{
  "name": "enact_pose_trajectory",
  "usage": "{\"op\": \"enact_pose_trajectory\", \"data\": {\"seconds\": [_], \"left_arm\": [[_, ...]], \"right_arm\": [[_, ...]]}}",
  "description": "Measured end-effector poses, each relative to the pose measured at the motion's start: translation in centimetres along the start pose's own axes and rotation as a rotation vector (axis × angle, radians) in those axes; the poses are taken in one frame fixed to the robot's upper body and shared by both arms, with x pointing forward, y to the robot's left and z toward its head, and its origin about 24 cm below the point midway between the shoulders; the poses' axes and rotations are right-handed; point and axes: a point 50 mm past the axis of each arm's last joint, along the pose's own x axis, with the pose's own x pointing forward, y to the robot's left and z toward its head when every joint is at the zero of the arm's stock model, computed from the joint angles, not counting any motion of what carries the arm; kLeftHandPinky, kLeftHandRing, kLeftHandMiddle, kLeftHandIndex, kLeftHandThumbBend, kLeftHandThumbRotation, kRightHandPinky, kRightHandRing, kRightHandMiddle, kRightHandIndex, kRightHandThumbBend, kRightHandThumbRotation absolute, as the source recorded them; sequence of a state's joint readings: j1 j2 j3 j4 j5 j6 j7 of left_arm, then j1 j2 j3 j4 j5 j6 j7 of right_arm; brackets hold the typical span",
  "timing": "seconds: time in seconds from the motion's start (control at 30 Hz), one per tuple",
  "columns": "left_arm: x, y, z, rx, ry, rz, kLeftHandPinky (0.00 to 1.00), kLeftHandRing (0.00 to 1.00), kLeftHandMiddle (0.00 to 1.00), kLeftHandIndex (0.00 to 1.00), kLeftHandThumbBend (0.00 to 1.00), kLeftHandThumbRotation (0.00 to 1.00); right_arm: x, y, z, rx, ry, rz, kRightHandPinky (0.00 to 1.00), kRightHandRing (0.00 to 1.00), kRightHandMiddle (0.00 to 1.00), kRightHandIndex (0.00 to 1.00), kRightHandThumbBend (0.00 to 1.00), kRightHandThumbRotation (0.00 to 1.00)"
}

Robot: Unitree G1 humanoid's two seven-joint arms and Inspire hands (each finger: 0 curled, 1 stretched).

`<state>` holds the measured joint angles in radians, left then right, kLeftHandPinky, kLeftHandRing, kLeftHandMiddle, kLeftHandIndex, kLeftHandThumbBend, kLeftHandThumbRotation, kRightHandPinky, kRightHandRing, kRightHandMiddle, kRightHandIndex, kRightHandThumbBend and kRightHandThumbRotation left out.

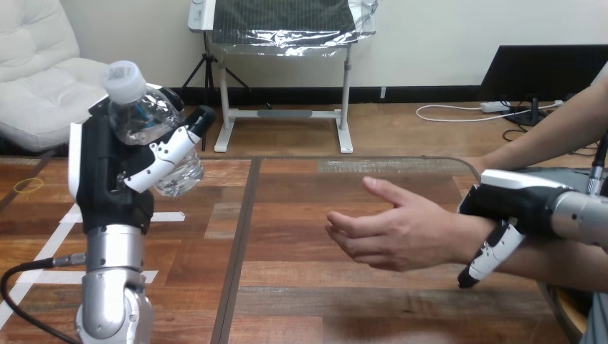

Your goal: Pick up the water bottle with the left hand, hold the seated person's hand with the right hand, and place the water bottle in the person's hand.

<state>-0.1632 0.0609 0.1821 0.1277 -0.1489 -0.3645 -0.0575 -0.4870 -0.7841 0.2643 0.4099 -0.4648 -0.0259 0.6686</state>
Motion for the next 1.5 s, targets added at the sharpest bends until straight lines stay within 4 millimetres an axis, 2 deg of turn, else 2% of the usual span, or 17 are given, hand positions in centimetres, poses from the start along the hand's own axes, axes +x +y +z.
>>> {"op": "enact_pose_trajectory", "data": {"seconds": [0.4,0.77,1.17,1.5], "left_arm": [[0.4,-0.5,-1.0,-0.005,0.02,-0.025,0.14,0.19,0.25,0.32,0.6,0.0],[0.9,-1.3,-2.3,-0.014,0.052,-0.049,0.15,0.2,0.26,0.31,0.61,0.0],[1.4,-3.3,-3.8,-0.028,0.108,-0.088,0.15,0.2,0.26,0.32,0.59,0.0],[1.6,-5.2,-5.3,-0.074,0.168,-0.137,0.18,0.23,0.3,0.34,0.62,0.0]], "right_arm": [[0.0,-0.8,0.5,-0.012,-0.008,-0.019,0.28,0.36,0.42,0.4,0.85,0.14],[0.4,-1.2,0.8,-0.004,-0.017,-0.028,0.24,0.31,0.38,0.39,0.87,0.18],[1.1,-1.6,2.0,0.006,-0.036,-0.038,0.21,0.28,0.35,0.35,0.86,0.14],[1.7,-2.0,3.3,0.002,-0.061,-0.046,0.25,0.32,0.39,0.39,0.87,0.17]]}}
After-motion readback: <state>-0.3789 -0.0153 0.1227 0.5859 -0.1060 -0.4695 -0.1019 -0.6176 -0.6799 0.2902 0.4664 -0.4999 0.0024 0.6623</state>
